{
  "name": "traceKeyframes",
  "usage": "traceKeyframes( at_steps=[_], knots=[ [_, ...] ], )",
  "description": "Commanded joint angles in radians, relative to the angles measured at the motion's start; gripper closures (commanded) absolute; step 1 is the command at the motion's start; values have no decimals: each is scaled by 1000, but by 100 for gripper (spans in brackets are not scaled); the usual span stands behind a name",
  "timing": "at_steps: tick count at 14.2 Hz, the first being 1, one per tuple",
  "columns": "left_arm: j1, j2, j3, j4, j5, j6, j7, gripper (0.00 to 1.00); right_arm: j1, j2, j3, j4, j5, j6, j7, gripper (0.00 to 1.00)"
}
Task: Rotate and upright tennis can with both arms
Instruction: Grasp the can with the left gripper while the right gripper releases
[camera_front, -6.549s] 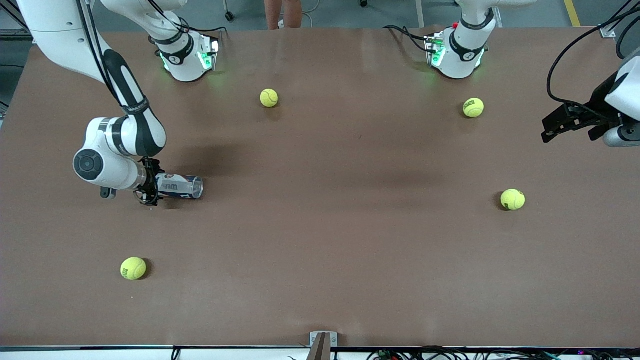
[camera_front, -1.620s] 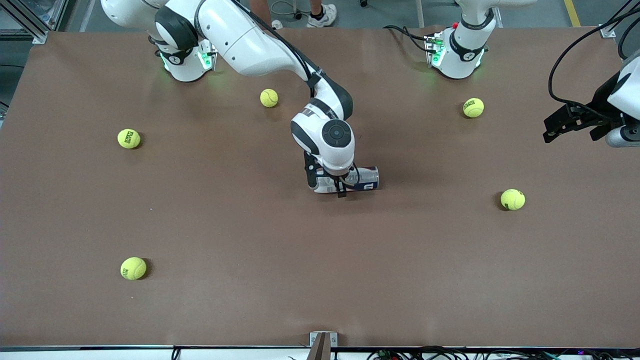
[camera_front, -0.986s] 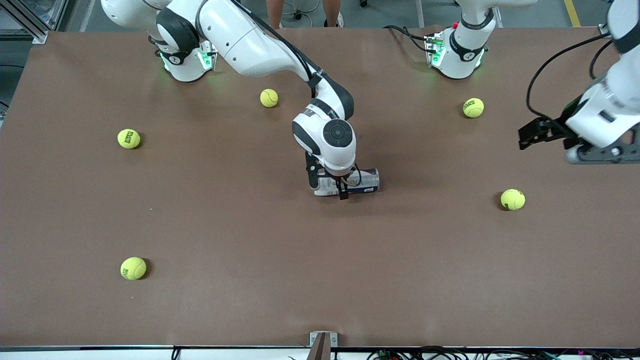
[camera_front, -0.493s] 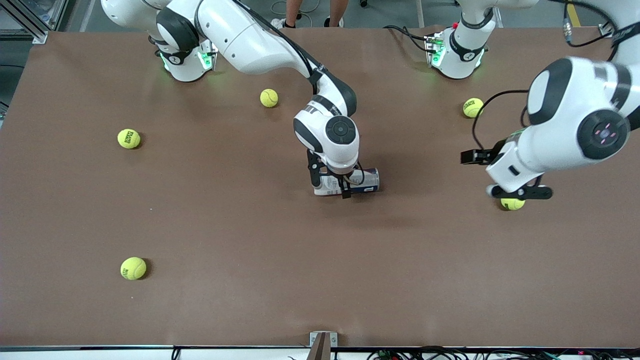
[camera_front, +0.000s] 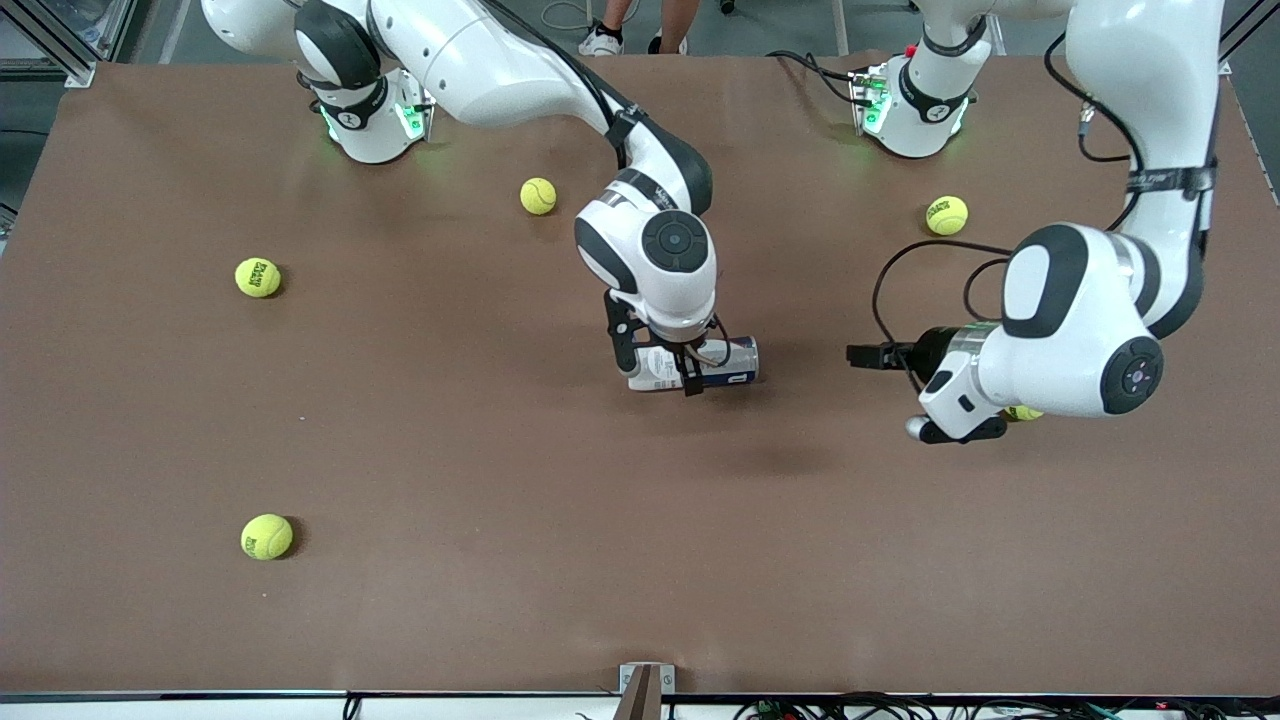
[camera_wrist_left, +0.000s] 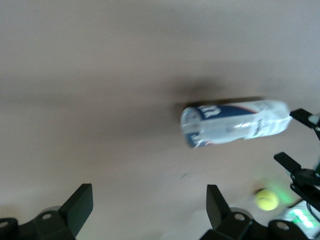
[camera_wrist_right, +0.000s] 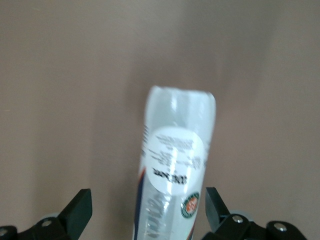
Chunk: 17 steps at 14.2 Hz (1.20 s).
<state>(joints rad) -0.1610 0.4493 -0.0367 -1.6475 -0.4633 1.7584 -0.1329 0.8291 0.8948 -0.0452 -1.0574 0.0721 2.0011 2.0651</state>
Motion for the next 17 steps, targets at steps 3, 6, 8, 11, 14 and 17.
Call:
traceKeyframes(
  at_steps=[3, 6, 8, 11, 14, 17],
  knots=[
    [1, -14, -3, -184, -318, 212, 183, 0, -155, -100, 11, -38, -9, -158, -395, 0],
    [-21, 15, -6, -236, -579, 308, 344, 0, -275, -207, 11, -145, -11, -191, -736, 0],
    [-28, 38, -11, -265, -740, 328, 465, 0, -361, -279, 11, -214, -9, -199, -962, 0],
    [-45, 57, -16, -340, -926, 357, 677, 0, -494, -396, 10, -359, -12, -199, -1300, 0],
    [-55, 91, -17, -356, -968, 357, 750, 0, -638, -485, 8, -443, -26, -214, -1653, 0],
    [-58, 109, -17, -371, -969, 357, 792, 0, -748, -537, 8, -454, -83, -278, -1888, 0]
  ],
)
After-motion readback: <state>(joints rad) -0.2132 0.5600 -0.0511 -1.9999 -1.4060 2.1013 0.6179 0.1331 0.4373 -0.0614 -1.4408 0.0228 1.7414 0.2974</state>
